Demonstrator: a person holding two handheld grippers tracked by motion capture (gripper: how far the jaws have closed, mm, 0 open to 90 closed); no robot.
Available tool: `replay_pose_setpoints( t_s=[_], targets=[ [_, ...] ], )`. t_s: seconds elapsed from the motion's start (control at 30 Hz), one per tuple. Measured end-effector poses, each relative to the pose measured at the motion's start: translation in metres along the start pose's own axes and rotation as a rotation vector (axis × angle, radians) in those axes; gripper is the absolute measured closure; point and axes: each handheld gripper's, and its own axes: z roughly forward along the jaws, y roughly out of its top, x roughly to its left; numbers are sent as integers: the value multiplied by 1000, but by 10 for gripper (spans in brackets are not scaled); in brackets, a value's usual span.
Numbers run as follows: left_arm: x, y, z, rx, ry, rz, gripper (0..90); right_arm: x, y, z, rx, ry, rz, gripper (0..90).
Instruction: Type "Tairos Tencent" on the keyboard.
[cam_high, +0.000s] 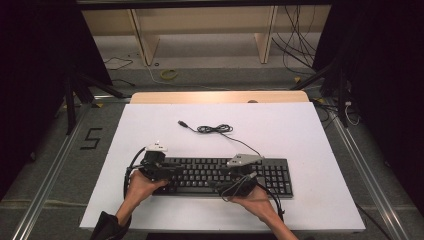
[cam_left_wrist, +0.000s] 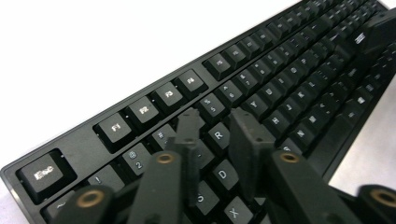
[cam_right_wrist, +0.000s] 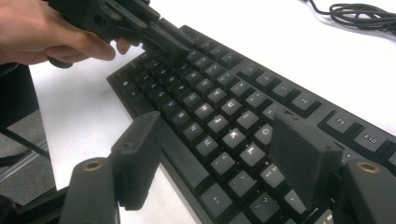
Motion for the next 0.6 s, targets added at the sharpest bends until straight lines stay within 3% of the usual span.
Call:
replay_pose_setpoints(
  t_s=[0.4,0.6],
  targets=[
    [-3,1,-9,-49,-15,-24,473,2,2,1,-5,5,-5,372],
    [-4,-1,-11,-62,-20,-28,400,3,2,2,-5,7,-10,409]
  ],
)
